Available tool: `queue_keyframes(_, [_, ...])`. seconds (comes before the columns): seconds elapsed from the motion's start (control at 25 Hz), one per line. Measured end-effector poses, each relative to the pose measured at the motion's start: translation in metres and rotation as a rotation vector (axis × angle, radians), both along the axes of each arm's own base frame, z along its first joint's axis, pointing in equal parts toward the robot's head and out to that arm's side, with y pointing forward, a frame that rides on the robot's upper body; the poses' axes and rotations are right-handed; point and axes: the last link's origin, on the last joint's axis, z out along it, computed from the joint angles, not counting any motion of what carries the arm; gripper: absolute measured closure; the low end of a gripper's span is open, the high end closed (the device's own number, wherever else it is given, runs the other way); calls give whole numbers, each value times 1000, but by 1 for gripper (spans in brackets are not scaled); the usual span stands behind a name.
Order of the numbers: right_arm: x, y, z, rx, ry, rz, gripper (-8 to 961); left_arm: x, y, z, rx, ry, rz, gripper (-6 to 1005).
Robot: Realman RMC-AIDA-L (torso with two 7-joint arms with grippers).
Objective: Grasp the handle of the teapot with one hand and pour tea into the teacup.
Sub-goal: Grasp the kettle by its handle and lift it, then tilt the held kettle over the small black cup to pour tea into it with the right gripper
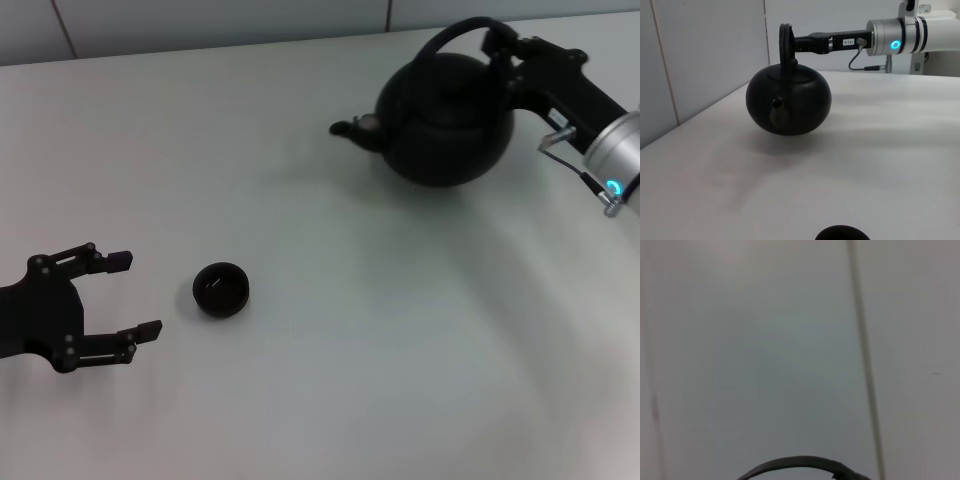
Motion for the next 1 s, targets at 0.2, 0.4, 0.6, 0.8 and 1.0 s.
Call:
queue_keyframes(0.2, [-16,8,-6,-47,-55,75,823,-1,-1,0,0,0,3,133])
queue_keyframes(0.4, [-30,14,-12,-91,-98,141,823,-1,-1,0,2,1,6,133])
queue_keyframes(0.6, [-42,15,-19,-129,-164,224,822,-2,-2,0,3,1,9,133])
queue_keyframes(0.8, [-54,13,-21,-113,-187,307,823,-2,-2,0,0,-1,8,133])
queue_keyframes(1.0, [-60,15,-21,-112,-185,327,822,1,-2,2,5,-21,8,133])
